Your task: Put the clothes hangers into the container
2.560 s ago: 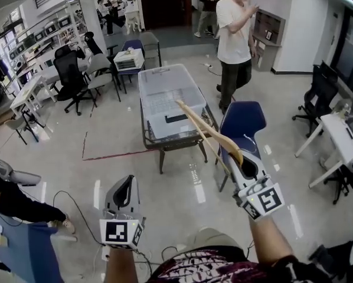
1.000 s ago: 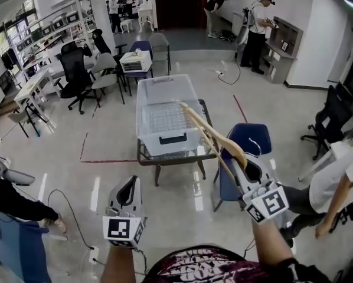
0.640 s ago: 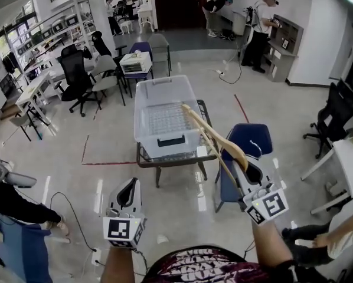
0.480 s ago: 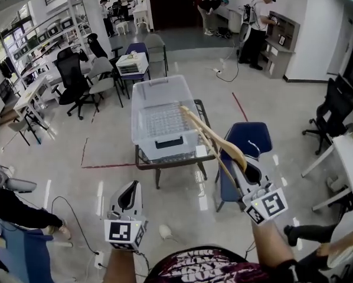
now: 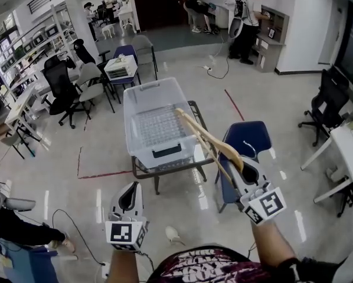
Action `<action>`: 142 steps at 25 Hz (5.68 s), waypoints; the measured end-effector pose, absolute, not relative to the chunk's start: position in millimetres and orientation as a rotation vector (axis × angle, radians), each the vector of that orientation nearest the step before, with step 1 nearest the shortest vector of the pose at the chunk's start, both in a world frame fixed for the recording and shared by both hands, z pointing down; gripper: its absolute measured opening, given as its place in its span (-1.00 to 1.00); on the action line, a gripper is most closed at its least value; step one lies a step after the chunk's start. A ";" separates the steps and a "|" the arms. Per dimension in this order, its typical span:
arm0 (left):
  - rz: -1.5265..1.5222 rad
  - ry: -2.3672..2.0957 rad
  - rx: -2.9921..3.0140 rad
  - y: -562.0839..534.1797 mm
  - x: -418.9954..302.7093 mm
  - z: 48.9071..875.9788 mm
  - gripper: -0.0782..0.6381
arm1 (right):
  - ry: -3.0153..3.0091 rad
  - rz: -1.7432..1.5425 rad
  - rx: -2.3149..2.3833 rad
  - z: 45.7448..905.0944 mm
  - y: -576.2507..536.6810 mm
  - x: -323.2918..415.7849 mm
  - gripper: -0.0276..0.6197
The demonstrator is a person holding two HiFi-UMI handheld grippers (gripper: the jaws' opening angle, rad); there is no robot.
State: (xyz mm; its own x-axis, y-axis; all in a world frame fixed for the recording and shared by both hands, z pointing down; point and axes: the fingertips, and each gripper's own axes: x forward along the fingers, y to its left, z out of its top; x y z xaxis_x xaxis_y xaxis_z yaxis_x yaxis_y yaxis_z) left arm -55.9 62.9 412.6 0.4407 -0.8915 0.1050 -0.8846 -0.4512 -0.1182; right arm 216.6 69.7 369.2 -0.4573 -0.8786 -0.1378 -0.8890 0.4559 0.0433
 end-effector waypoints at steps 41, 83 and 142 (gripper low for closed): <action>-0.262 1.646 -2.676 -132.8 -217.3 444.7 -0.76 | 2.628 0.099 -1.592 380.6 -133.8 55.0 -0.73; -0.217 1.764 -2.543 -334.9 -87.8 419.5 -0.76 | 2.700 0.077 -1.330 364.0 -363.2 165.2 -0.73; -0.552 1.648 -2.754 -411.8 -134.3 526.1 -0.76 | 2.781 -1.352 -1.396 817.0 -456.8 57.8 -0.73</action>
State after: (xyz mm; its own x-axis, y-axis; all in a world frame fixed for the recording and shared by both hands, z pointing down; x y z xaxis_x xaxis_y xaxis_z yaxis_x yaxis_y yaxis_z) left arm -134.3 -411.8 526.1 0.4323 -0.8337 0.3436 -0.8725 -0.4829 -0.0740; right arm 57.8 -456.8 817.0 -0.6353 -0.5649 0.5266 -0.7631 0.3544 -0.5405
